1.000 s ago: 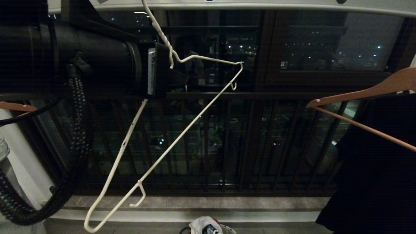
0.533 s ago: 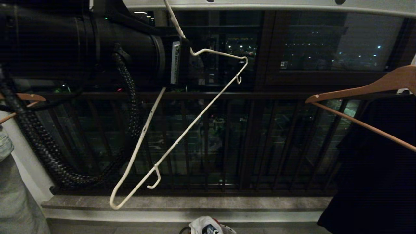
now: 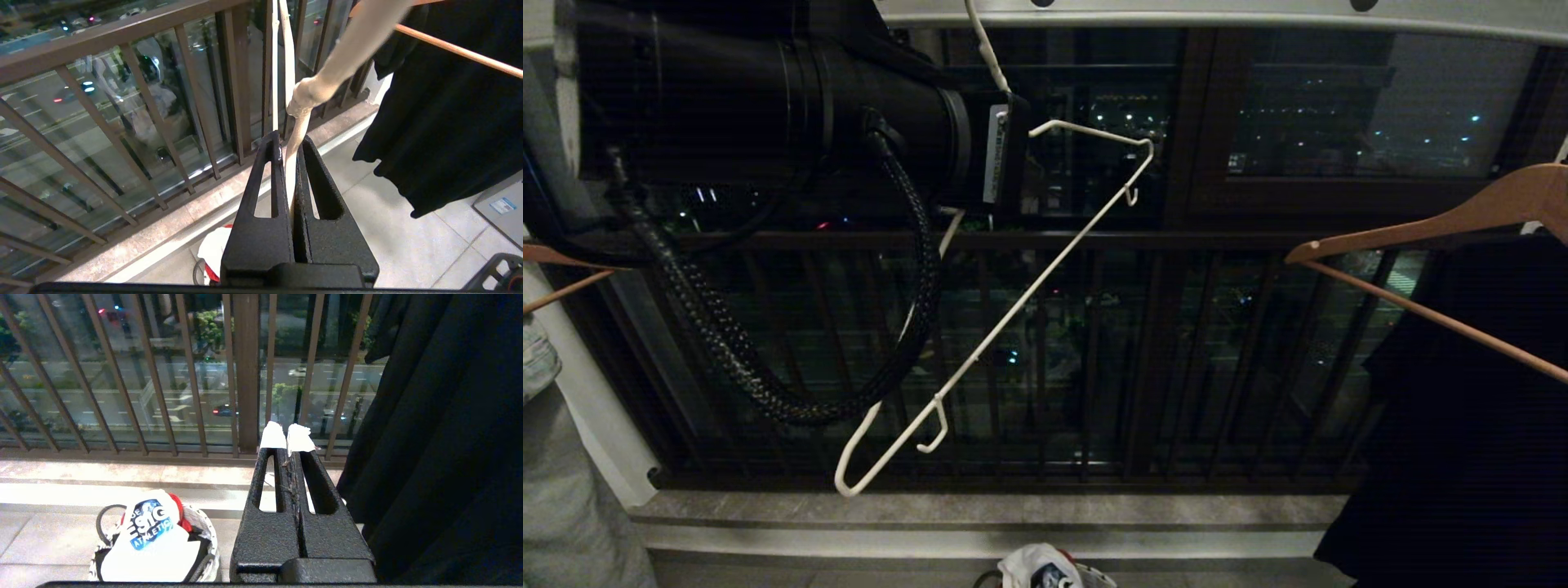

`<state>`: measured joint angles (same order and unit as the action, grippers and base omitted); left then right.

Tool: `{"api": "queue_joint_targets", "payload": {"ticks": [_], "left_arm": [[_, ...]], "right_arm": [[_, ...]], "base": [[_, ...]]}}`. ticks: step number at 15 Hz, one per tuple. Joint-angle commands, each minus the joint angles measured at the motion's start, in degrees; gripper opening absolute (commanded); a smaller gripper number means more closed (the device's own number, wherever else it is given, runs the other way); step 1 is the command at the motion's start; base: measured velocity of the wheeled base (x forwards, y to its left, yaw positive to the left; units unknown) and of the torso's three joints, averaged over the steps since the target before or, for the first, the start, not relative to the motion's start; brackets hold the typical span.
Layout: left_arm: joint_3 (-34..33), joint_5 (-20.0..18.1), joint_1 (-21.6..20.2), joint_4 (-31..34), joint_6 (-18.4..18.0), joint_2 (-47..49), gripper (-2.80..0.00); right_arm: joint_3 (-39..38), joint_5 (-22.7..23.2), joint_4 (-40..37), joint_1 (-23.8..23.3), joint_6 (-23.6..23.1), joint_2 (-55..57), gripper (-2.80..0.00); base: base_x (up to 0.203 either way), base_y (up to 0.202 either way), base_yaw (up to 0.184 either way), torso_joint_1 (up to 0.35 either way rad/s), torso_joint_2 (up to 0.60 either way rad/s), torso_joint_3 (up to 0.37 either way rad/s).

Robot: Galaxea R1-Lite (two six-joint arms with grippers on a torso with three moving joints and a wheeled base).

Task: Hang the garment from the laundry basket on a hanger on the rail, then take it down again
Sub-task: Hang the clothes rack on the clothesline

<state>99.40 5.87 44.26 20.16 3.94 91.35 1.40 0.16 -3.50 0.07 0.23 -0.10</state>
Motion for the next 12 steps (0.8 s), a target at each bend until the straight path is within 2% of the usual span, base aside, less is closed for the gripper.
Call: {"api": "queue_joint_targets", "payload": {"ticks": [1,4,9,12], "left_arm": [[0.89,0.77,-0.06,0.15,-0.64,0.80,-2.80],[0.89,3.71,-0.06,0.15,-1.73,1.82,-2.80],[0.87,3.80,-0.06,0.23,-1.81,3.00,-2.80],[1.56,3.80,-0.06,0.23,-3.15,3.40,-2.80]], "right_arm": [[0.00,0.02,-0.02,0.01,0.03,0.10,-2.80],[0.00,0.02,-0.02,0.01,-0.05,0.10,-2.80],[0.00,0.02,-0.02,0.01,0.03,0.10,-2.80],[0.00,0.02,-0.02,0.01,0.03,0.10,-2.80]], "base": [[0.000,0.000,0.000,0.000,0.00,0.000],[0.000,0.000,0.000,0.000,0.00,0.000],[0.000,0.000,0.000,0.000,0.00,0.000],[0.000,0.000,0.000,0.000,0.00,0.000]]}}
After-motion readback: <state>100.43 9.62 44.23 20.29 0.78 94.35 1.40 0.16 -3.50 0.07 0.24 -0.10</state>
